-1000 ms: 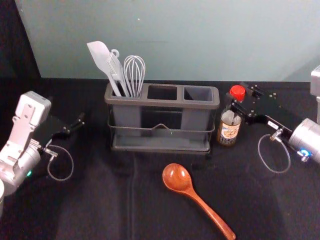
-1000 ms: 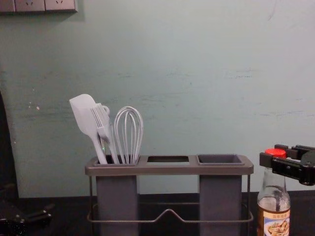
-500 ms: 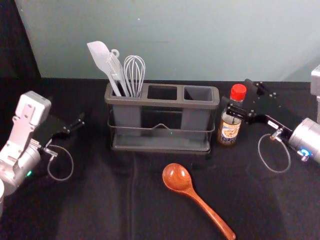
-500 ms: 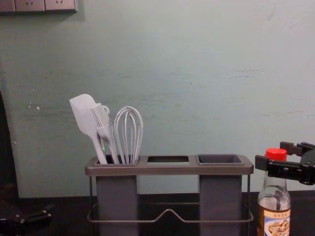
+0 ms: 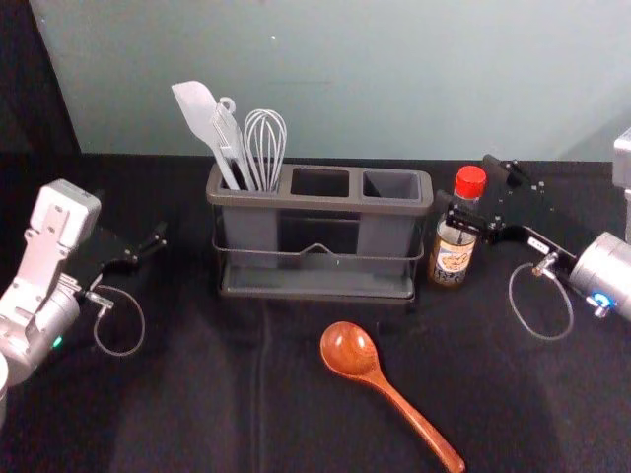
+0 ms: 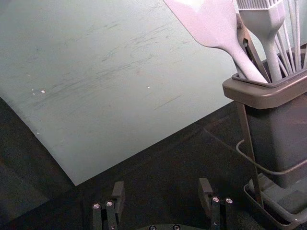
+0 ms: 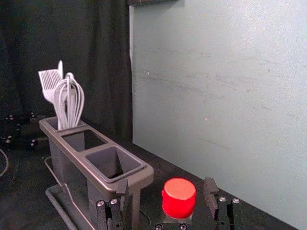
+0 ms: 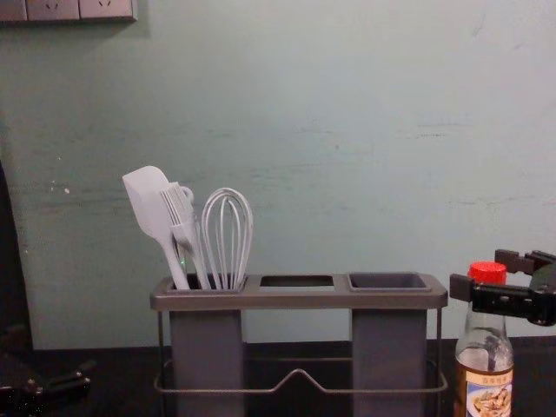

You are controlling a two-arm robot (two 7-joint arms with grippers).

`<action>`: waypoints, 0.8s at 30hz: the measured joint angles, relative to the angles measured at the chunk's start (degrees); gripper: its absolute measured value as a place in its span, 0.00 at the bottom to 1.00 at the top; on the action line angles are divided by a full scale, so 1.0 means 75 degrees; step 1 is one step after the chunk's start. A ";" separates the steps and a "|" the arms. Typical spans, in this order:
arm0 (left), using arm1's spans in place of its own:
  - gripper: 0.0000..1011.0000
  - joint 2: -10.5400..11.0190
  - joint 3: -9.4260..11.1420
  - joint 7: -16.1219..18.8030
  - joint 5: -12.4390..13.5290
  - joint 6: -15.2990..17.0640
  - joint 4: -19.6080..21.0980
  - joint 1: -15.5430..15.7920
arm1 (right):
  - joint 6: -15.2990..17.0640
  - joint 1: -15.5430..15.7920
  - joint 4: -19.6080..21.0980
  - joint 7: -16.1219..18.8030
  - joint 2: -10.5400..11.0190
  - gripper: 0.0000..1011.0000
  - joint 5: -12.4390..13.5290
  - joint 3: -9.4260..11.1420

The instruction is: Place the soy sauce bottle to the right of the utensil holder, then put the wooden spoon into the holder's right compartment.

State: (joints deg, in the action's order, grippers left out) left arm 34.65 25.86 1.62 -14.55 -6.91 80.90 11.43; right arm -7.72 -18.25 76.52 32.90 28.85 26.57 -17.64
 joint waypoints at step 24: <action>0.99 0.0000 0.0000 0.0000 0.0000 0.0000 0.0000 -0.0001 | 0.0033 0.0981 0.2409 -0.0416 0.0653 0.99 -0.0270 0.0605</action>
State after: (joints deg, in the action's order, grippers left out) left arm 34.64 25.86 1.62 -14.55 -6.91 80.90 11.43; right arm -7.47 -10.89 94.59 29.78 33.75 24.54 -13.10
